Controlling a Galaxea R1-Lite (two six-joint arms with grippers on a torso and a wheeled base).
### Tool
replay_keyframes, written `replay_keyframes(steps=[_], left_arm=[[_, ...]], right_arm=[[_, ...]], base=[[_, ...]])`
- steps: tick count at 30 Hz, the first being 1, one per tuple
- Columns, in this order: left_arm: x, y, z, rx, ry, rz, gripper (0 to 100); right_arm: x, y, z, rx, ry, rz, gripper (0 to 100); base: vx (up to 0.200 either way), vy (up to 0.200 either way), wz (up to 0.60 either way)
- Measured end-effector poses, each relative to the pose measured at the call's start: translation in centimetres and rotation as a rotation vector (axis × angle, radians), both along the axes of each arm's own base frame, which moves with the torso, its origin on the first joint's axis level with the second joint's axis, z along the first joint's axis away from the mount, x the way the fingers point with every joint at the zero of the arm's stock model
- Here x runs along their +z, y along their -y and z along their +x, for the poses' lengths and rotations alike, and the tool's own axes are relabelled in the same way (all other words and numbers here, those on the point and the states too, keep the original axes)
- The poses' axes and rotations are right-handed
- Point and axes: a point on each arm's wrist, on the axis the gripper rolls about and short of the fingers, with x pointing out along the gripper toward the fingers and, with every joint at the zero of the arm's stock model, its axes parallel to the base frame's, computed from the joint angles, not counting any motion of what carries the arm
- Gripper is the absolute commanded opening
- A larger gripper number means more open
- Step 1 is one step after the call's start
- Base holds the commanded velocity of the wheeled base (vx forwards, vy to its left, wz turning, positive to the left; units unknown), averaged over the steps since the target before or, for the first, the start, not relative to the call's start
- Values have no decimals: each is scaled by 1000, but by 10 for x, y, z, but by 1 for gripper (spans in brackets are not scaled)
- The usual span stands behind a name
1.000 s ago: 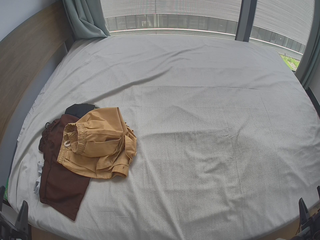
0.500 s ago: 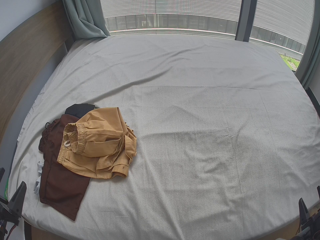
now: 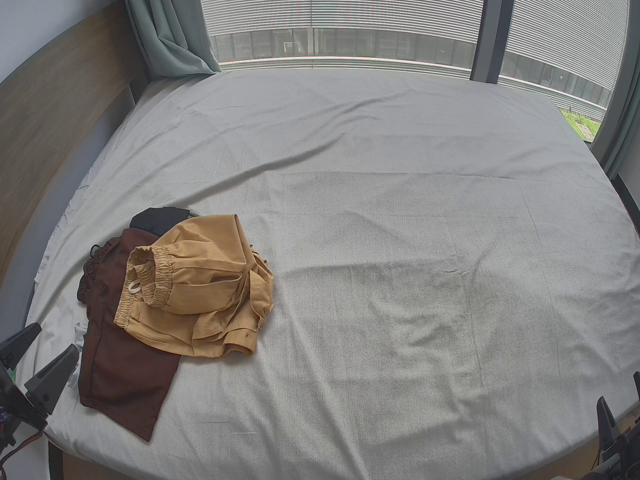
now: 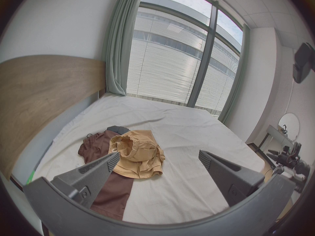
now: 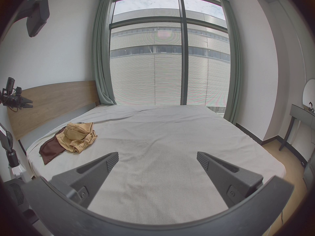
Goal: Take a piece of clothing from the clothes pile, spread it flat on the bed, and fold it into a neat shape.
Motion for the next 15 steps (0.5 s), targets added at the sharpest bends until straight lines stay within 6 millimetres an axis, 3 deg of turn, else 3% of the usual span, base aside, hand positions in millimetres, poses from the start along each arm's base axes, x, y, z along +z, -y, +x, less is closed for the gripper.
replay_keyframes(steps=[15], left_arm=[[8,4,33,-44,-88,-57,100]], right_arm=[[0,0,0,3,1,0,100]], base=[[0,0,0]])
